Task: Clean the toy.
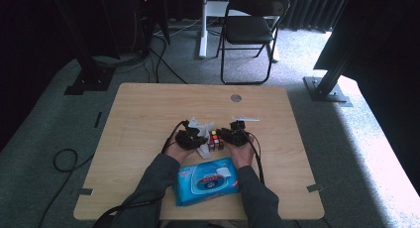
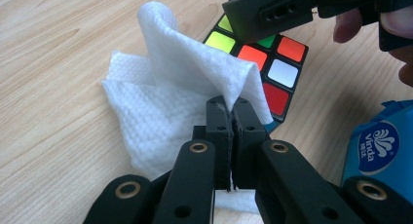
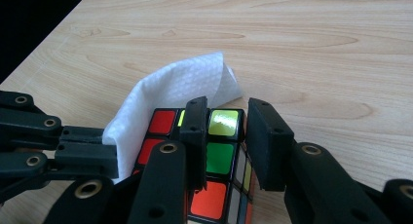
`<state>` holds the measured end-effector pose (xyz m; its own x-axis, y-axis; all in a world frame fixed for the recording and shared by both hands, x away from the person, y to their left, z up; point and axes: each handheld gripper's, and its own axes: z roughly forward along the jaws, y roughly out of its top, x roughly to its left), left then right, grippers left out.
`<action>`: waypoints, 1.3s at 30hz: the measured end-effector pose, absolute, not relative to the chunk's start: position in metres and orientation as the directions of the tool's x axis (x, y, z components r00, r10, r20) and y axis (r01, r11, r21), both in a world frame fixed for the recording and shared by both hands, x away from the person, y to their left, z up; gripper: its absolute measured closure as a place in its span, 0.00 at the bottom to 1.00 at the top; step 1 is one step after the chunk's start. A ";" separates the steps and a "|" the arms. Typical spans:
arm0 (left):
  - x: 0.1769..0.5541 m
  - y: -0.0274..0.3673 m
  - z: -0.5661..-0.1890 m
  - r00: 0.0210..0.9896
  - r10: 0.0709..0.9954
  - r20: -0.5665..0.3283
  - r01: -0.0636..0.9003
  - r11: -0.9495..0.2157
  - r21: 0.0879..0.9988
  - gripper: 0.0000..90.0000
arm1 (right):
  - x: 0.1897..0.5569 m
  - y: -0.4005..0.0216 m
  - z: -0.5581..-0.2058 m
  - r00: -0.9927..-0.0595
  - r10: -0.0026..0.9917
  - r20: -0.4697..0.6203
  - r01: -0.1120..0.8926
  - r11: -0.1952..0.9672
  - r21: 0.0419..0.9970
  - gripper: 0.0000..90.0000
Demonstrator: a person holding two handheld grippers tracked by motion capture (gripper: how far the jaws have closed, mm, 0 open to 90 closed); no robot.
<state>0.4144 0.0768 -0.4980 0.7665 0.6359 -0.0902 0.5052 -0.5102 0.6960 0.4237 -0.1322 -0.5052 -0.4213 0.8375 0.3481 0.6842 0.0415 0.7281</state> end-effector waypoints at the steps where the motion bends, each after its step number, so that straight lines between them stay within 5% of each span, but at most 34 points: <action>1: 0.414 0.077 -0.498 0.767 0.636 -0.092 0.506 -0.510 0.696 0.98 | 0.424 -0.132 -0.505 -0.420 0.838 0.347 0.684 0.041 0.728 0.78; 17: 0.427 0.071 -0.527 0.767 0.630 -0.120 0.554 -0.556 0.620 0.97 | 0.423 -0.131 -0.504 -0.406 0.852 0.330 0.679 0.040 0.733 0.78; 39: 0.433 0.077 -0.524 0.744 0.653 -0.142 0.570 -0.509 0.645 0.93 | 0.420 -0.135 -0.501 -0.394 0.860 0.324 0.691 0.044 0.722 0.76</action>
<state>0.4328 0.0775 -0.5241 0.7436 0.6533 -0.1419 0.5703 -0.5091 0.6447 0.4204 -0.1349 -0.5005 -0.3935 0.8602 0.3242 0.6910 0.0442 0.7215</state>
